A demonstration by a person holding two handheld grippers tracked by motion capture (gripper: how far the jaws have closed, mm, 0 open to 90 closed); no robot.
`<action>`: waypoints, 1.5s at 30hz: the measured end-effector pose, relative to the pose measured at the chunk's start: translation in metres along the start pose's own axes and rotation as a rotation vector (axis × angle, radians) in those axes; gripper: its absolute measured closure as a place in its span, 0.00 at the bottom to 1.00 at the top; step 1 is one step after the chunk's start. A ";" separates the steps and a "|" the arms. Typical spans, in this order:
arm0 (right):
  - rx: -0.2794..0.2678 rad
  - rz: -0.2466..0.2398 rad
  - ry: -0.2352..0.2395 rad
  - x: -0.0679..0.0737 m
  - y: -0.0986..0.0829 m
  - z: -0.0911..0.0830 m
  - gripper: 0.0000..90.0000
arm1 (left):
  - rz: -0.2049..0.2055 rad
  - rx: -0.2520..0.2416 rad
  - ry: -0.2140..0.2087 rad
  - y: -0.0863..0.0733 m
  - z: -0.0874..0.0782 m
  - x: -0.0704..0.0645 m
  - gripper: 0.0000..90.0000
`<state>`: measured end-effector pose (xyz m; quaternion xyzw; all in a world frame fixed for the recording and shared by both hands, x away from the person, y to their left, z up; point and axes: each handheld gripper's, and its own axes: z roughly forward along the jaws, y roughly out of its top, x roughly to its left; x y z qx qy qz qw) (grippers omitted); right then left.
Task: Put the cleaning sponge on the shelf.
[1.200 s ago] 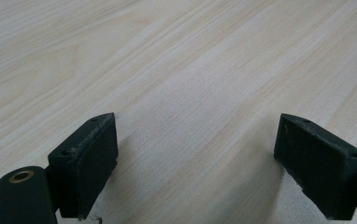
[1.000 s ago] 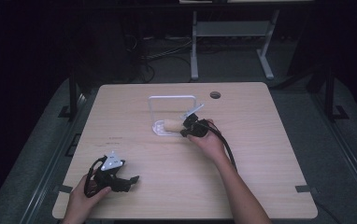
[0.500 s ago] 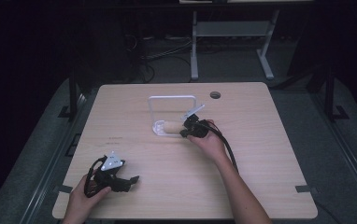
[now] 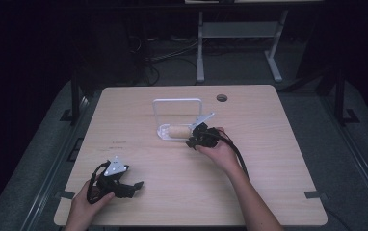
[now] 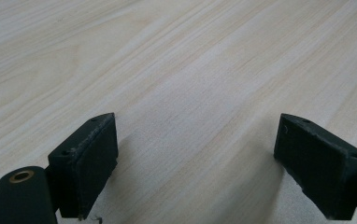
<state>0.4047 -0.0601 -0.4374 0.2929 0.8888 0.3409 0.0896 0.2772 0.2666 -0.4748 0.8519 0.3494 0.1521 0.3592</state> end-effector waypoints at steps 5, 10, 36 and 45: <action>-0.013 0.013 -0.017 0.000 -0.009 -0.007 0.71 | 0.000 0.000 0.000 0.000 0.000 0.000 0.15; -0.017 0.022 -0.022 -0.002 -0.013 -0.012 0.60 | -0.001 0.000 0.000 0.000 0.000 0.000 0.15; -0.080 0.067 -0.065 0.000 -0.057 -0.050 0.30 | 0.000 -0.002 0.000 0.000 0.000 0.000 0.15; -0.087 0.087 -0.086 -0.001 -0.078 -0.064 0.30 | 0.000 -0.003 0.001 0.000 0.000 0.000 0.15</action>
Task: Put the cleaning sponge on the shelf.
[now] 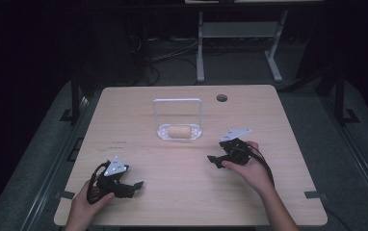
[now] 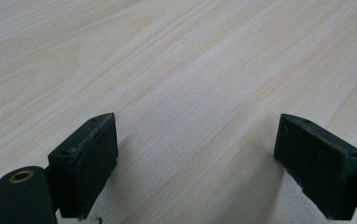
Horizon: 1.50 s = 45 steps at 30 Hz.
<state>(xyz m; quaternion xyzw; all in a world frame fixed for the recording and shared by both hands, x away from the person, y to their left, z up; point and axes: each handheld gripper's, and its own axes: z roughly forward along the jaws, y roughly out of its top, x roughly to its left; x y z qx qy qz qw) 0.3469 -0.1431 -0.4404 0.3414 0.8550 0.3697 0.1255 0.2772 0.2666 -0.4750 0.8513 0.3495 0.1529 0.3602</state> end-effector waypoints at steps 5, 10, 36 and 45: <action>-0.001 0.015 -0.007 -0.001 -0.012 -0.007 0.28 | 0.001 0.000 0.000 0.000 0.000 0.000 0.15; -0.008 0.032 -0.022 -0.002 -0.025 -0.018 0.28 | 0.000 0.000 0.000 0.000 0.000 0.000 0.15; -0.003 0.099 -0.077 0.005 -0.086 -0.056 0.24 | 0.000 0.000 0.000 0.000 0.000 0.000 0.15; 0.004 0.118 -0.099 0.006 -0.100 -0.058 0.19 | 0.001 0.000 0.000 0.000 0.000 0.000 0.15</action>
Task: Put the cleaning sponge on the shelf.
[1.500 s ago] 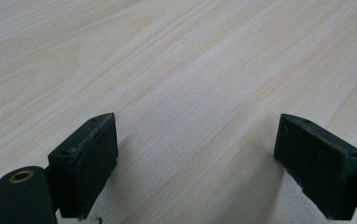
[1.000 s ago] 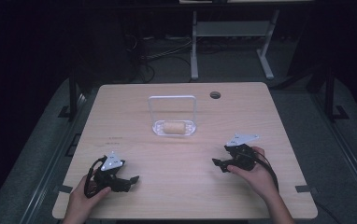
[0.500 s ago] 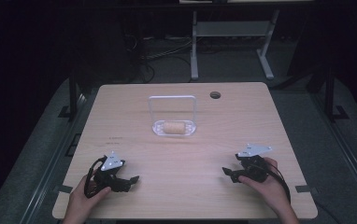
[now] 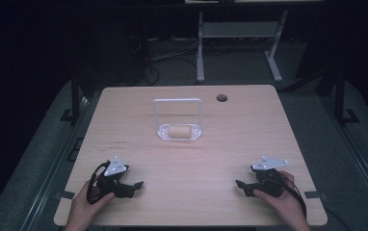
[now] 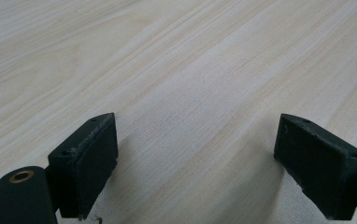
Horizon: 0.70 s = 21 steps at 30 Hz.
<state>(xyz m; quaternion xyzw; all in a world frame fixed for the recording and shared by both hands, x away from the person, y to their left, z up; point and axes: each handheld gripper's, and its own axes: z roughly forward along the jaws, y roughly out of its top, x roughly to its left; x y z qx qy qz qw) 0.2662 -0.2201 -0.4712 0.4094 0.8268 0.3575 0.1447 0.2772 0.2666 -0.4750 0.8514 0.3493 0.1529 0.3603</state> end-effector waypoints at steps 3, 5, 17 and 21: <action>-0.002 0.010 -0.008 0.001 -0.003 0.001 0.19 | 0.000 0.000 0.000 0.000 0.000 0.000 0.15; 0.007 0.003 -0.021 0.001 -0.005 0.003 0.19 | 0.000 0.000 0.000 0.000 0.000 0.000 0.15; -0.018 0.003 -0.031 0.002 -0.010 0.005 0.15 | 0.000 0.000 0.000 0.000 0.000 0.000 0.15; -0.016 0.003 -0.033 0.002 -0.009 0.005 0.14 | 0.000 0.000 0.000 0.000 0.000 0.000 0.15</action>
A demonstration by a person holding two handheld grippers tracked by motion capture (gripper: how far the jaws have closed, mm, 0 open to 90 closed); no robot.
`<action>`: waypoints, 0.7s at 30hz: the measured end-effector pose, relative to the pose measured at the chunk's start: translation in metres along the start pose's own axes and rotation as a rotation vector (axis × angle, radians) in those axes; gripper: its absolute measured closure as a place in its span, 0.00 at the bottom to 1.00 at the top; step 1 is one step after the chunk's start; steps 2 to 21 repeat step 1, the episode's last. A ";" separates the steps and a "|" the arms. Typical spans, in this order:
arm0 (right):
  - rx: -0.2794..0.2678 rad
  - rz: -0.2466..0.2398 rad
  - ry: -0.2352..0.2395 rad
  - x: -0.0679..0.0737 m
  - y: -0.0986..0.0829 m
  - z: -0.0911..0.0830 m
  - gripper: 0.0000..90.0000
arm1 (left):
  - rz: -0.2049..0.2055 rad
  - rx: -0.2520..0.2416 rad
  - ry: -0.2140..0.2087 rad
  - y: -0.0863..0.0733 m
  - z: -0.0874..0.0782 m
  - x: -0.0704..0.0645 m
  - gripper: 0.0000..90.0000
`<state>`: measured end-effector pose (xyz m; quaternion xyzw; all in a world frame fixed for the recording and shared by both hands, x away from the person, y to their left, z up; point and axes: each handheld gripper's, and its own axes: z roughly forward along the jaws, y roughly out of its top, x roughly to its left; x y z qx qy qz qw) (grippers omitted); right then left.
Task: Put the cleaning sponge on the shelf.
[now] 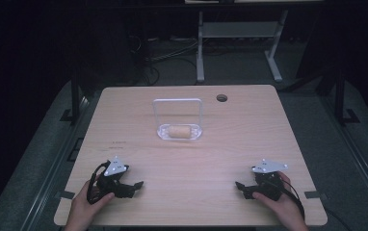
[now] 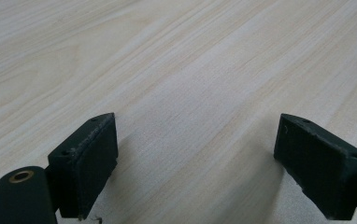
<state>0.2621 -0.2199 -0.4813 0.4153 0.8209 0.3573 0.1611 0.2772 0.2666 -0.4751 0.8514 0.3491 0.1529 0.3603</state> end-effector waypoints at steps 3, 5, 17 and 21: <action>0.000 0.000 0.000 0.000 0.000 0.000 0.14 | 0.000 0.000 0.000 0.000 0.000 0.000 0.15; 0.000 0.000 0.000 0.000 0.000 0.000 0.14 | 0.000 0.000 0.000 0.000 0.000 0.000 0.15; 0.000 0.000 0.000 0.000 0.000 0.000 0.14 | 0.000 0.000 0.000 0.000 0.000 0.000 0.15; 0.000 0.000 0.000 0.000 0.000 0.000 0.14 | 0.000 0.000 0.000 0.000 0.000 0.000 0.15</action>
